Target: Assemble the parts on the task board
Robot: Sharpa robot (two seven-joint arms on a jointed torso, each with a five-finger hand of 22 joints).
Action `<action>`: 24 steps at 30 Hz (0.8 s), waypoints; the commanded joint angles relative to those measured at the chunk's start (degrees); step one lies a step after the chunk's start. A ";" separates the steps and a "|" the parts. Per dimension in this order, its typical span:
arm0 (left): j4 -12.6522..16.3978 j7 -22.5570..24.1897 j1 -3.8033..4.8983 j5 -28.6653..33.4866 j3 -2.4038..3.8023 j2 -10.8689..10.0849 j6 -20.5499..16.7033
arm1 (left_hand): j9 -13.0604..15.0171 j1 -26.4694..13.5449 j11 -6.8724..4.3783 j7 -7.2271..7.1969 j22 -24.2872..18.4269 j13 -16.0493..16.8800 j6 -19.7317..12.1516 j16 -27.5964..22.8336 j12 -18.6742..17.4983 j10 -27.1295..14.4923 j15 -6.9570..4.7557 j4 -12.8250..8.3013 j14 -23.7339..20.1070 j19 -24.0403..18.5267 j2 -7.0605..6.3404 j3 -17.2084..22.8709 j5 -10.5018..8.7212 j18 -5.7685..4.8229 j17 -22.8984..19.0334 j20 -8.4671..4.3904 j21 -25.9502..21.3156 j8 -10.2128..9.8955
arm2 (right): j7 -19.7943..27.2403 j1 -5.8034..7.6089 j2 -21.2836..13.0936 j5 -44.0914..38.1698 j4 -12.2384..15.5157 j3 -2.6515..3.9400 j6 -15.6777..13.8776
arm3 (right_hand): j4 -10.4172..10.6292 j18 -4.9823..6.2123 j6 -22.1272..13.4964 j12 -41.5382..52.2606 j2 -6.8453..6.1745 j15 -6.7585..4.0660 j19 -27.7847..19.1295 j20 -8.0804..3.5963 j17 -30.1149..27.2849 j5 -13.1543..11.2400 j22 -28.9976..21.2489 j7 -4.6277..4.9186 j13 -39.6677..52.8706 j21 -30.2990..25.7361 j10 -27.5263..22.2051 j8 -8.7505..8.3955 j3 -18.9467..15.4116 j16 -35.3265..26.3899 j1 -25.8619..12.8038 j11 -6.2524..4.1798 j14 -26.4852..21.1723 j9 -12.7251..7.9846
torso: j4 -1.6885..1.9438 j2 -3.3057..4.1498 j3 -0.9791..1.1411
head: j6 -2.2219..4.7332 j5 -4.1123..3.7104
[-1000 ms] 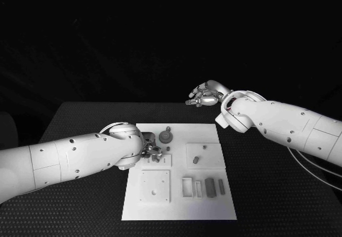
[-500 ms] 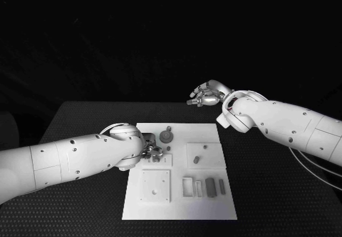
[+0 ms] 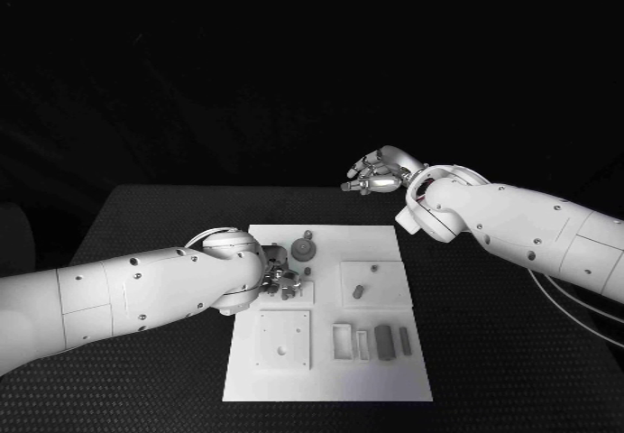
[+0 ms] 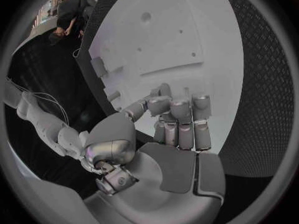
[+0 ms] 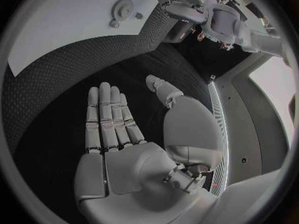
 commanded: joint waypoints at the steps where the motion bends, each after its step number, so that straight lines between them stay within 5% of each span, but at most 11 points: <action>1: 0.27 0.61 -0.53 0.61 -0.32 0.15 1.49 | 0.04 0.54 -0.85 -4.49 1.13 -0.06 9.74 0.22 0.21 -1.24 -1.27 -0.42 1.00 -0.35 0.54 0.41 0.43 0.33 -0.07 -7.42 0.42 0.03 | 0.66 -0.03 -0.04 0.23 0.12 0.01 0.70 | 0.09 0.31 -0.34 0.22 0.03 0.05 -0.17 0.42 -0.08 0.40 0.06 1.36 -0.11 -0.37 -0.21 0.40 -0.29 -0.04 0.39 0.06 -0.50 -0.09 | 0.03 0.02 -0.04 | -0.01 -0.06; 14: 0.40 0.48 -0.69 -0.65 -0.32 -0.10 0.96 | 0.04 0.85 -0.86 -4.50 1.10 -0.12 9.76 0.28 0.24 -1.24 -1.27 -0.54 1.00 -0.31 0.71 0.72 0.57 0.37 -0.15 -7.45 0.51 0.05 | 0.72 -0.20 -0.09 0.36 0.07 0.01 0.68 | 0.12 0.33 -0.34 0.29 0.04 0.06 -0.18 0.45 -0.11 0.51 0.09 1.36 -0.21 -0.39 -0.23 0.42 -0.32 0.00 0.35 0.06 -0.54 -0.13 | 0.07 0.04 -0.07 | 0.04 -0.08; 24: 0.24 0.41 -0.72 -1.85 -0.31 -0.93 -0.96 | 0.09 3.50 -0.88 -4.52 0.97 -0.36 9.80 0.44 0.32 -1.20 -1.37 -0.60 1.07 -0.03 -0.74 1.67 -0.04 0.51 -0.53 -7.57 0.78 0.15 | 0.78 -0.29 -0.10 0.61 0.03 0.01 0.72 | 0.23 0.34 -0.37 0.35 0.06 0.08 -0.22 0.50 -0.16 0.59 0.12 1.37 -0.34 -0.43 -0.27 0.43 -0.38 0.03 0.20 0.07 -0.59 -0.17 | 0.00 0.04 -0.10 | 0.13 0.00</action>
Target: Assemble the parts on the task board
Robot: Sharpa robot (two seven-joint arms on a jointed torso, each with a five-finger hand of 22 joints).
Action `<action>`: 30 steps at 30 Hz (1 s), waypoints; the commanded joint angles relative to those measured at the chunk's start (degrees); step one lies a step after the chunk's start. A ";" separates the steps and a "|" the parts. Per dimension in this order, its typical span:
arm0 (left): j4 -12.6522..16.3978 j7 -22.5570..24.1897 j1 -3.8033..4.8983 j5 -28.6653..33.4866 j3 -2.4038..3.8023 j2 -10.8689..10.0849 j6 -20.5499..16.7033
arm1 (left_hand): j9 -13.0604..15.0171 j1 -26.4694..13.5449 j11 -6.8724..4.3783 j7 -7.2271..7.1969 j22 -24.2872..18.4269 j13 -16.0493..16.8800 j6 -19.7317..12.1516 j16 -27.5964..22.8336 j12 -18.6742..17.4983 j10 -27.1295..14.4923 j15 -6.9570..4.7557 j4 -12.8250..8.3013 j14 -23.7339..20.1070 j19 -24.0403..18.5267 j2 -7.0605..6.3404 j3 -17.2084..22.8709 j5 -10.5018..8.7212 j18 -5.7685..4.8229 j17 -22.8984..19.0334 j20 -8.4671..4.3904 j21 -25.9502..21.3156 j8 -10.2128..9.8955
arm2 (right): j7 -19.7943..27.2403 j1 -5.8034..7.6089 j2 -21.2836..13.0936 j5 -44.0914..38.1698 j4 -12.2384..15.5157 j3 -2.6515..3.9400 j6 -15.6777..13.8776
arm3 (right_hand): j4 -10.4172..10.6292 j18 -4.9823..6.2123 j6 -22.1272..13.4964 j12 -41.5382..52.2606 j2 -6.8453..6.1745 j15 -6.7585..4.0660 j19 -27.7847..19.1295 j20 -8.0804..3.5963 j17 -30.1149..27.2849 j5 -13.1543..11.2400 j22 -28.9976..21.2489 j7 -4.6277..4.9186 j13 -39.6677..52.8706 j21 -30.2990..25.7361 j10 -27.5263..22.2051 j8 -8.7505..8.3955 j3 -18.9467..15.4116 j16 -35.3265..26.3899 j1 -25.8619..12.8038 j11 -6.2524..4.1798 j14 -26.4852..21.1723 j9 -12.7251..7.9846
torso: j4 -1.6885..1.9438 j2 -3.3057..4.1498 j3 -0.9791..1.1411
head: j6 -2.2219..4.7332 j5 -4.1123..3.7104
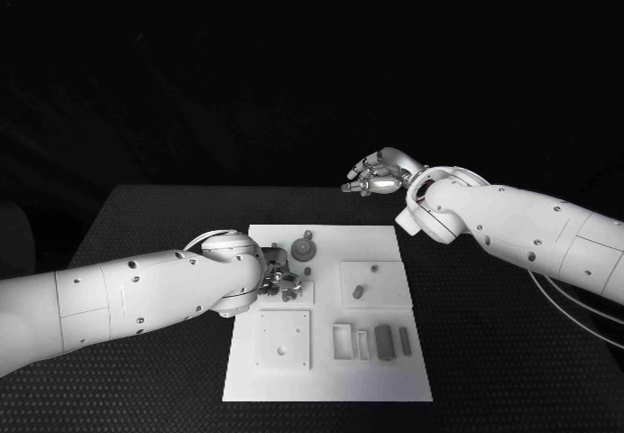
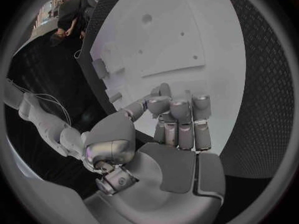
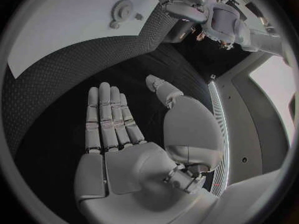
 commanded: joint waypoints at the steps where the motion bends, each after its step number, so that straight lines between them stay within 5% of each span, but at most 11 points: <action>1: -0.27 -0.62 -0.39 -1.17 -0.30 -0.43 -0.60 | 0.10 2.29 -0.88 -4.42 0.92 -0.12 9.52 0.35 0.33 -1.20 -1.46 0.10 0.96 -0.01 0.58 0.51 -0.24 0.51 -0.16 -7.57 0.34 0.43 | 0.71 -0.06 -0.02 0.24 0.03 0.01 0.62 | 0.09 0.34 -0.37 0.36 0.06 -0.11 -0.03 0.32 -0.11 0.27 0.10 1.37 -0.10 -0.22 -0.28 0.21 -0.23 0.03 0.18 0.08 -0.40 -0.08 | -0.04 0.00 -0.04 | 0.12 -0.02; 30: -0.61 -0.33 -0.39 -0.91 -0.28 -0.97 -1.22 | 0.13 2.52 -0.85 -4.39 0.88 -0.22 9.51 0.44 0.41 -1.21 -1.48 0.90 0.98 -0.02 0.98 0.07 -0.23 0.42 -0.33 -7.49 0.37 0.47 | 0.80 -0.31 -0.08 0.36 0.04 0.01 0.92 | 0.31 0.41 -0.43 0.53 0.11 -0.08 -0.14 0.41 -0.22 0.51 0.18 1.38 -0.42 -0.32 -0.39 0.24 -0.35 0.11 -0.07 0.10 -0.55 -0.19 | -0.05 0.01 0.05 | 0.05 -0.04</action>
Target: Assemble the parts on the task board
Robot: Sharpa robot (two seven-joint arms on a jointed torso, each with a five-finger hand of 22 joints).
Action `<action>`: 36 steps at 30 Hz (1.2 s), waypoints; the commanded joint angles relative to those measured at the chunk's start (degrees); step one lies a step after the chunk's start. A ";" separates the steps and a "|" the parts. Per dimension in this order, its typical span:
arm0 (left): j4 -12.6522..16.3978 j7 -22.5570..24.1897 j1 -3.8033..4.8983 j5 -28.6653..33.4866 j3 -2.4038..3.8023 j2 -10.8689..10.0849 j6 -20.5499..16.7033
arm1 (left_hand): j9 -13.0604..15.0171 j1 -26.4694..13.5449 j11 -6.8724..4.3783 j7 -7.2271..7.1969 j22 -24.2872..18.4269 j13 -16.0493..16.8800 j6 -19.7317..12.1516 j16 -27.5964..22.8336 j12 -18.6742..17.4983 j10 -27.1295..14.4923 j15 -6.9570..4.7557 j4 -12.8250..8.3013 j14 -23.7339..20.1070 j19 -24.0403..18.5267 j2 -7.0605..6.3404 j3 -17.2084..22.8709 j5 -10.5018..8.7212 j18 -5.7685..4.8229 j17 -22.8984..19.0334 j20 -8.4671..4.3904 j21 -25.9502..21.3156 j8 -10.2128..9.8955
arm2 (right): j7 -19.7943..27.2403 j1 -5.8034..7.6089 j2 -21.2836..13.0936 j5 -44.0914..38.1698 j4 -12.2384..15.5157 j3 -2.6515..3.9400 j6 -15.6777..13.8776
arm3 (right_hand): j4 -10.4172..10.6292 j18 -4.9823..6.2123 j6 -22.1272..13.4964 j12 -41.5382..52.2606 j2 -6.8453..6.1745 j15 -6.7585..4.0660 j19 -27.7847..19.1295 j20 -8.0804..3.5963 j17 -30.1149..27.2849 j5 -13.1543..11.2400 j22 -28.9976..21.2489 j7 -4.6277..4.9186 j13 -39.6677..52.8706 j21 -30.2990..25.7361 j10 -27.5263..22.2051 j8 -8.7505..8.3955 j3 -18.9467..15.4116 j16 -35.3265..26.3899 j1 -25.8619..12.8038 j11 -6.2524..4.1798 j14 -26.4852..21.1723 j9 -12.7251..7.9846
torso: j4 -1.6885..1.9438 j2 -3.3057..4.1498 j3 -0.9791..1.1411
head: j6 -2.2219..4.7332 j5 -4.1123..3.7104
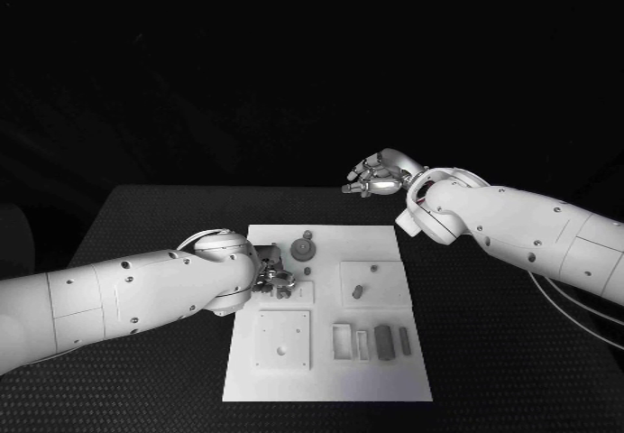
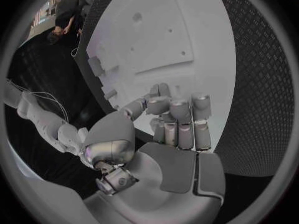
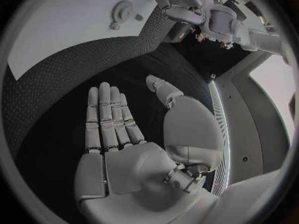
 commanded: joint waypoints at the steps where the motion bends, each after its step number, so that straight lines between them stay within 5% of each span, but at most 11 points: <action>1: 0.11 -0.58 -0.32 -0.43 -0.28 -0.15 -0.26 | -0.01 1.82 -0.85 -4.14 0.90 -0.05 8.88 0.33 0.18 -1.21 -1.08 0.34 0.76 -0.02 1.68 -0.04 -0.03 0.42 -0.10 -7.49 0.38 0.03 | 0.71 -0.10 -0.02 0.12 0.05 0.01 0.73 | 0.16 0.42 -0.43 0.31 0.11 0.12 -0.15 0.42 -0.06 0.24 0.09 1.39 -0.11 -0.32 -0.39 0.24 -0.19 0.12 -0.08 0.10 -0.36 -0.09 | -0.01 0.00 -0.02 | 0.01 -0.02; 22: 1.77 0.38 -0.59 0.24 -0.28 -1.43 -7.00 | 0.08 6.06 -0.73 -4.05 0.82 -0.59 8.63 0.20 -0.02 -1.29 -1.23 0.02 0.58 -0.04 -0.78 0.14 -2.17 0.57 -0.76 -7.60 0.41 0.01 | 0.77 -0.33 -0.29 0.44 0.03 0.01 0.80 | 0.53 0.47 -0.46 0.48 0.22 0.15 -0.21 0.51 -0.15 0.49 0.18 1.40 -0.38 -0.39 -0.46 0.28 -0.34 0.21 -0.50 0.12 -0.46 -0.19 | -0.01 0.00 -0.04 | -0.05 -0.09; 36: 2.56 0.75 -0.83 0.18 -0.28 -1.89 -10.25 | 0.15 6.96 -0.76 -4.05 0.79 -0.75 8.64 0.20 -0.10 -1.28 -1.24 0.36 0.63 0.01 -0.93 0.00 -2.67 0.56 -0.93 -7.60 0.41 0.04 | 0.76 -0.36 -0.53 0.58 0.06 0.01 0.86 | 0.82 0.54 -0.50 0.61 0.24 0.17 -0.28 0.57 -0.24 0.75 0.24 1.41 -0.63 -0.47 -0.53 0.30 -0.46 0.27 -0.80 0.12 -0.56 -0.28 | -0.01 0.02 0.02 | -0.13 -0.06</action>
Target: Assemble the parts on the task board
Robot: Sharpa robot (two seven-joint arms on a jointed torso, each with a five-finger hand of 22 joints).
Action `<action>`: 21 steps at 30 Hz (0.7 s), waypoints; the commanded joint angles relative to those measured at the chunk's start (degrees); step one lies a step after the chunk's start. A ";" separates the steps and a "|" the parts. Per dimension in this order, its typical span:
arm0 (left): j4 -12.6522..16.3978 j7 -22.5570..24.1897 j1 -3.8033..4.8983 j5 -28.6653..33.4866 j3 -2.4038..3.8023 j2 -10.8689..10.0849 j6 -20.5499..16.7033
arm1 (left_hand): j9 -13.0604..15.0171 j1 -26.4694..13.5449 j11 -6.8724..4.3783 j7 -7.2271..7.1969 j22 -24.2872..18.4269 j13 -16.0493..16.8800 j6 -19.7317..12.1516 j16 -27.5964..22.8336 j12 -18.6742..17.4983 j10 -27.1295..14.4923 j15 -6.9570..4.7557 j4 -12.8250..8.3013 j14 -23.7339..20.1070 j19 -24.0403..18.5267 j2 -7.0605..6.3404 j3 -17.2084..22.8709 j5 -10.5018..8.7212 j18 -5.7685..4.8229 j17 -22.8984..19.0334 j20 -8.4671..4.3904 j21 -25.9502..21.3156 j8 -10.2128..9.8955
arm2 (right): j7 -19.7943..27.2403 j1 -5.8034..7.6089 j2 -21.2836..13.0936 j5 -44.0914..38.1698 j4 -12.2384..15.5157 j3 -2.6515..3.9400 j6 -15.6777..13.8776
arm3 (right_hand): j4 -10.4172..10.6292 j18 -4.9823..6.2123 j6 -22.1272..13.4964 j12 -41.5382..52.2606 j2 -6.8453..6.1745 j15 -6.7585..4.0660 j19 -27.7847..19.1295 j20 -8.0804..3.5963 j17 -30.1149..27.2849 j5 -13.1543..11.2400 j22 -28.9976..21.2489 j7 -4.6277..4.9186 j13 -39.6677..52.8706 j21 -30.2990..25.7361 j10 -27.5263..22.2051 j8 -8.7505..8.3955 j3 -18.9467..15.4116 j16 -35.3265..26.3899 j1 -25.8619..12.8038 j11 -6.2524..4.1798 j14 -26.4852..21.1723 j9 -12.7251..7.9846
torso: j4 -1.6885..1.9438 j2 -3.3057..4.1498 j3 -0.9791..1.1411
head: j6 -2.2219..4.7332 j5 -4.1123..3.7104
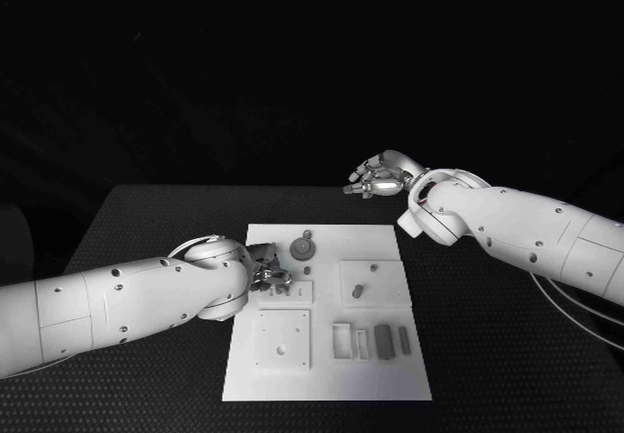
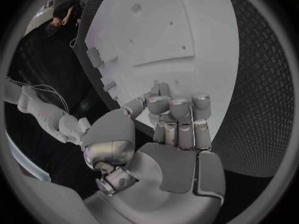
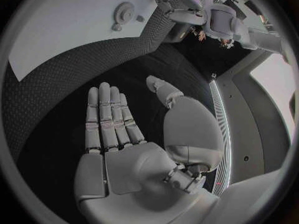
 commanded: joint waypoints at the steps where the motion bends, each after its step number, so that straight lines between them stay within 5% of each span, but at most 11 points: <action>1: 0.23 0.56 -0.07 -0.02 0.01 0.15 -2.11 | 0.01 3.05 -0.76 -3.98 0.81 -0.07 8.55 0.20 -0.10 -1.28 -1.09 0.43 0.76 0.01 2.36 -0.04 -0.20 0.55 -0.08 -7.60 0.20 0.23 | 0.65 -0.03 -0.03 0.13 0.07 0.01 0.67 | 0.35 0.53 -0.49 0.39 0.00 0.01 -0.08 0.37 -0.07 0.16 0.08 1.39 -0.07 -0.24 -0.33 0.31 0.01 0.27 -0.56 -0.09 -0.40 -0.10 | 0.00 0.01 0.04 | 0.00 0.06; 21: 0.90 0.18 -0.48 -0.89 -0.01 0.02 -1.98 | 0.03 3.30 -0.77 -3.98 0.78 -0.17 8.46 0.18 -0.16 -1.33 -1.15 0.98 0.79 0.05 2.44 -0.26 -0.41 0.52 -0.22 -7.57 0.19 0.18 | 0.65 -0.09 -0.18 0.17 0.07 0.01 0.71 | 0.53 0.60 -0.54 0.53 0.07 0.07 -0.22 0.45 -0.20 0.71 0.16 1.40 -0.39 -0.37 -0.47 0.35 -0.04 0.32 -0.64 -0.07 -0.58 -0.20 | -0.01 -0.02 0.00 | -0.19 0.22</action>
